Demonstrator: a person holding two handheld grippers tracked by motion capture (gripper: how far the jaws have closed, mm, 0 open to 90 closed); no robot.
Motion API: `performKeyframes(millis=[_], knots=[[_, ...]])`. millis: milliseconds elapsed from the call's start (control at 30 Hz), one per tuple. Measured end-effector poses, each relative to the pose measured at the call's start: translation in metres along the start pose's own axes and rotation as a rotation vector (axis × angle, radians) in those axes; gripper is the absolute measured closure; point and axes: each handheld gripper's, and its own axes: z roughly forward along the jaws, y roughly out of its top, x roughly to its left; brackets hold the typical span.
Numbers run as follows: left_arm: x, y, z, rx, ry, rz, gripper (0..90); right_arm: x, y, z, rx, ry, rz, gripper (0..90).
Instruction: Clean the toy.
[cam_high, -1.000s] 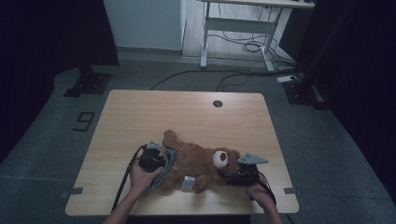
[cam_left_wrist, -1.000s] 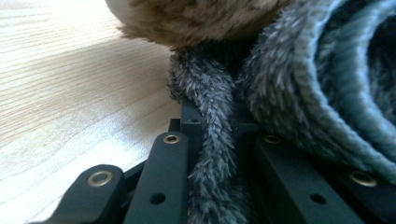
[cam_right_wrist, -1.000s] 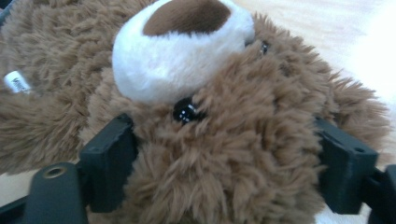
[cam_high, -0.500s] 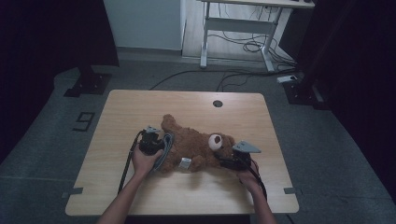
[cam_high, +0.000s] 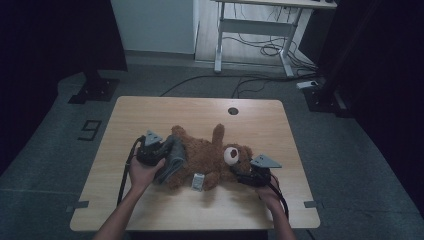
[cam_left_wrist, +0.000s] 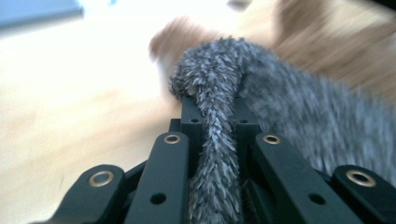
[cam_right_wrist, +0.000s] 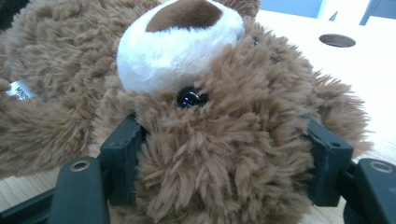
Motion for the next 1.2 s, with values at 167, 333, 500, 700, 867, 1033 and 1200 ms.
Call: performKeyframes(millis=[167,333,500,700,867,1033,1200], knots=[[-0.053,0.035,0.018,-0.018,-0.093,0.085,79.8,0.001,-0.002,-0.002,-0.006,0.008,-0.003,27.8],[-0.100,0.047,0.053,0.012,-0.150,0.146,79.5,0.000,-0.004,-0.004,-0.010,0.016,0.003,27.7],[-0.122,0.035,0.085,0.067,-0.115,0.199,79.3,0.001,-0.005,-0.003,-0.010,0.000,0.016,27.7],[-0.104,0.026,0.072,0.044,-0.097,0.162,80.0,0.004,-0.004,-0.004,-0.001,-0.010,0.019,27.9],[-0.086,0.018,0.055,0.020,-0.062,0.153,79.9,0.004,-0.004,-0.005,0.004,-0.013,0.032,28.0],[-0.058,0.006,0.037,0.001,-0.033,0.083,79.9,0.004,-0.005,-0.004,0.003,-0.012,0.050,28.1],[-0.029,-0.010,0.028,0.046,0.013,0.029,80.0,0.004,-0.005,-0.005,0.007,-0.012,0.056,28.1]])
